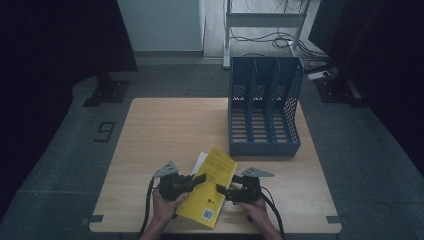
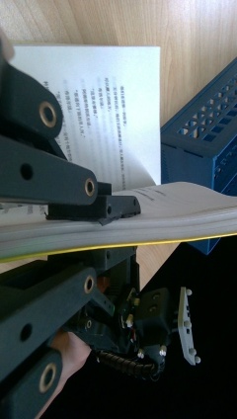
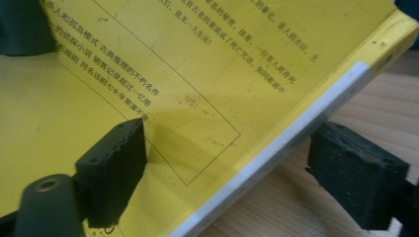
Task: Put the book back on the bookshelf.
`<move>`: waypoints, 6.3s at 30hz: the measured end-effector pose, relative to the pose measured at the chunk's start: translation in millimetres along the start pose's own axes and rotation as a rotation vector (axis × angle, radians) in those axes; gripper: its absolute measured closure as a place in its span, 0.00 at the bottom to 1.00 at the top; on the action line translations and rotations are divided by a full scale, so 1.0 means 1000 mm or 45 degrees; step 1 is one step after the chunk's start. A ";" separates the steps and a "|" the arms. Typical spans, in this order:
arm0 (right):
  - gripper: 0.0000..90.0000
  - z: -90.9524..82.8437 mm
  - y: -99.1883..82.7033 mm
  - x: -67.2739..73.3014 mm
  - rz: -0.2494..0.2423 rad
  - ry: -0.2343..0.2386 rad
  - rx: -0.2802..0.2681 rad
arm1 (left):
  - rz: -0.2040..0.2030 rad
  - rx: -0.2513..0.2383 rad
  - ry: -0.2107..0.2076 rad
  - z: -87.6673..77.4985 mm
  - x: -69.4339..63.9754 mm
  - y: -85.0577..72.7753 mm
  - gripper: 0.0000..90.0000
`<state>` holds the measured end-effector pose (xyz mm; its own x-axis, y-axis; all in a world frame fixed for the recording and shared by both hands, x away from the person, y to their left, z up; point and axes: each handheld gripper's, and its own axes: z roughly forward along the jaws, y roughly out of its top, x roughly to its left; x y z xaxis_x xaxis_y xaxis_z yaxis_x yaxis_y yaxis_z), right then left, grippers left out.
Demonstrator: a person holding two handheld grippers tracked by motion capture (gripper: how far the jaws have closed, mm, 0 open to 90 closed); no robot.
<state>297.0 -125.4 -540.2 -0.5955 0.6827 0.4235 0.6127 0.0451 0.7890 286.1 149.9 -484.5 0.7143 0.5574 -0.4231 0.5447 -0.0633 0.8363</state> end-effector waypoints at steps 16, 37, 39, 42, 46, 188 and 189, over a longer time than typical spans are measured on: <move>0.28 -0.013 0.004 0.009 -0.072 -0.033 -0.107 | 0.015 0.010 -0.043 -0.011 0.006 0.000 0.92; 0.52 -0.026 0.006 0.015 -0.158 0.041 -0.230 | -0.001 0.062 -0.067 -0.012 0.016 -0.004 0.92; 0.54 -0.025 0.006 0.017 -0.171 0.074 -0.226 | -0.001 0.070 -0.075 -0.011 0.016 -0.004 0.91; 0.55 -0.025 0.007 0.019 -0.199 0.075 -0.222 | -0.009 0.072 -0.072 -0.010 0.017 -0.005 0.91; 0.58 -0.025 0.008 0.017 -0.197 0.087 -0.220 | -0.014 0.074 -0.069 -0.010 0.018 -0.005 0.90; 0.83 -0.053 0.047 0.071 -0.507 0.089 -0.371 | 0.127 -0.092 -0.023 -0.013 0.007 0.001 0.54; 0.83 -0.054 0.047 0.071 -0.507 0.085 -0.372 | 0.122 -0.092 -0.017 -0.013 0.008 0.001 0.52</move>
<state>255.8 -113.6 -448.7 -0.7913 0.6056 0.0837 0.1652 0.0800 0.9830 286.2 165.1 -482.6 0.7676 0.5405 -0.3445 0.4410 -0.0553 0.8958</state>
